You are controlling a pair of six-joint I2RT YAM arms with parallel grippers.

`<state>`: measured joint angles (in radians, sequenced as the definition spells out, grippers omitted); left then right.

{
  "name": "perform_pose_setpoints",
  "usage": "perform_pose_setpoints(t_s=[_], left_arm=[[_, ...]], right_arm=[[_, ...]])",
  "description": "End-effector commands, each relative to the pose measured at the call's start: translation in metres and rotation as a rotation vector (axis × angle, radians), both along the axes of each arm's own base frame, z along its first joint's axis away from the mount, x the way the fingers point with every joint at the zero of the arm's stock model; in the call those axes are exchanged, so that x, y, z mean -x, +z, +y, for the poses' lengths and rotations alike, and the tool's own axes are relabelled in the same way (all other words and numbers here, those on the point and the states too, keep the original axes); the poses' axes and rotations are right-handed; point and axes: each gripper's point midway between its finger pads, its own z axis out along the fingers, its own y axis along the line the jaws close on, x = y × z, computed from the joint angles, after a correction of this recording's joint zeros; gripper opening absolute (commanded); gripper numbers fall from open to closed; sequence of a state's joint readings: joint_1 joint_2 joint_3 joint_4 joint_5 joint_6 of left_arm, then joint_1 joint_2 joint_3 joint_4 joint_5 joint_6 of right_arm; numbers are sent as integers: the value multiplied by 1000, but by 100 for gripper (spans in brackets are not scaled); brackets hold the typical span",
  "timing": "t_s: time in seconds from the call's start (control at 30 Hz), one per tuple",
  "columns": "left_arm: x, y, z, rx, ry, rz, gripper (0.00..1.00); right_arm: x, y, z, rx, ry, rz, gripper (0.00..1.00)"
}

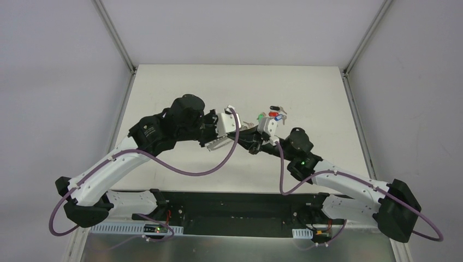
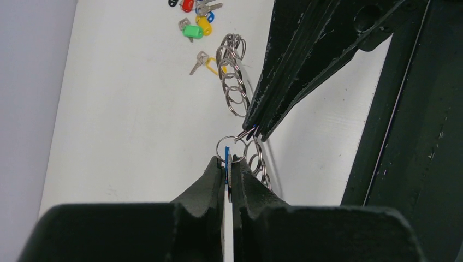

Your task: Remove the keys from the keyring

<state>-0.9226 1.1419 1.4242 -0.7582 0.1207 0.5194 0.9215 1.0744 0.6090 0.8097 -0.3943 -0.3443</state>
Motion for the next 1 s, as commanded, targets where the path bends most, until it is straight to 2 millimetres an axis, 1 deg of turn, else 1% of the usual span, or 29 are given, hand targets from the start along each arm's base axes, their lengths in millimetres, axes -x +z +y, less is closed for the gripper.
perform_pose_setpoints(t_s=[0.0,0.13,0.17,0.2,0.23,0.43,0.57,0.77,0.87,0.97], left_arm=[[-1,18,-2,65,20,-36,0],[0,17,-2,65,16,-35,0],[1,17,-2,68,13,-34,0],[2,18,-2,72,7,-34,0],[3,19,-3,77,0,-32,0],[16,25,-8,121,-63,-18,0],[20,27,-9,137,-82,-13,0],[21,23,-10,136,-85,3,0],[22,23,-12,141,-86,13,0],[23,23,-12,141,-87,18,0]], right_arm=[[14,15,-9,-35,29,-45,0],[21,14,-12,-33,48,-58,0],[22,12,-12,-31,53,-58,4],[24,10,-12,-23,61,-55,12],[25,9,-11,-19,67,-54,17],[26,10,-14,-22,58,-53,21],[25,14,-13,-29,56,-52,28],[24,25,-11,-44,59,-60,30],[30,32,-7,-54,86,-65,30],[33,35,-3,-55,106,-62,30]])
